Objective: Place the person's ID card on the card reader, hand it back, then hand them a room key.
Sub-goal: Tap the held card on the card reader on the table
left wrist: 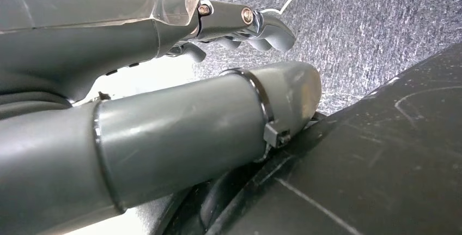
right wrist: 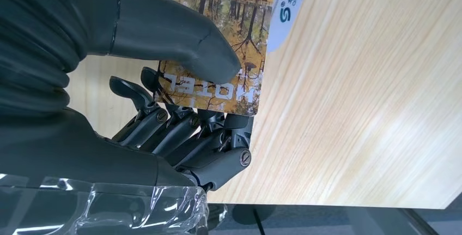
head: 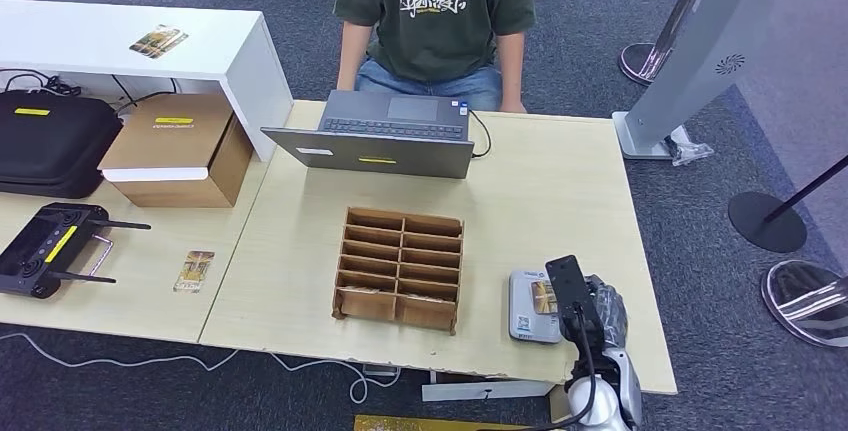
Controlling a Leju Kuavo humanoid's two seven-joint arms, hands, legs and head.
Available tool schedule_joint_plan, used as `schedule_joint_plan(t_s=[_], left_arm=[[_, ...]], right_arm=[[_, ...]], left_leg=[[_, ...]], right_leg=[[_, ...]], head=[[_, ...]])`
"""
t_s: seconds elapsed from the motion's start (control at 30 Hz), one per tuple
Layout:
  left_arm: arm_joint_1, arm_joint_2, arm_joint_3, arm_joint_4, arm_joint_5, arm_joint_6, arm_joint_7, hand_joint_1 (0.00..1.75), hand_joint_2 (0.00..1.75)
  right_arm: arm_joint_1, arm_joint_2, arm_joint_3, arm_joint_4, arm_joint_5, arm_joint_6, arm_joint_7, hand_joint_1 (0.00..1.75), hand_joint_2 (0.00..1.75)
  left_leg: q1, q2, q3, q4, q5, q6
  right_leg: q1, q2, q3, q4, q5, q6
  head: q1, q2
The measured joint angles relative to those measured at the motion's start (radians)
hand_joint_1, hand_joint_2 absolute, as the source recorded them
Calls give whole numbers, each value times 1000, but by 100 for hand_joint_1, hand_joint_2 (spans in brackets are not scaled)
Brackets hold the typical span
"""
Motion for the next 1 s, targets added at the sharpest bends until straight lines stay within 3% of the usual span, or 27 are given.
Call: schedule_joint_plan(t_s=[1.0], left_arm=[[0, -1, 1, 0, 2, 0, 2, 0, 0]], right_arm=[[12, -6, -73, 33, -32, 52, -29, 175, 175]], left_leg=[[0, 0, 0, 0, 0, 0]], right_leg=[[0, 0, 0, 0, 0, 0]], head=[[0, 0]])
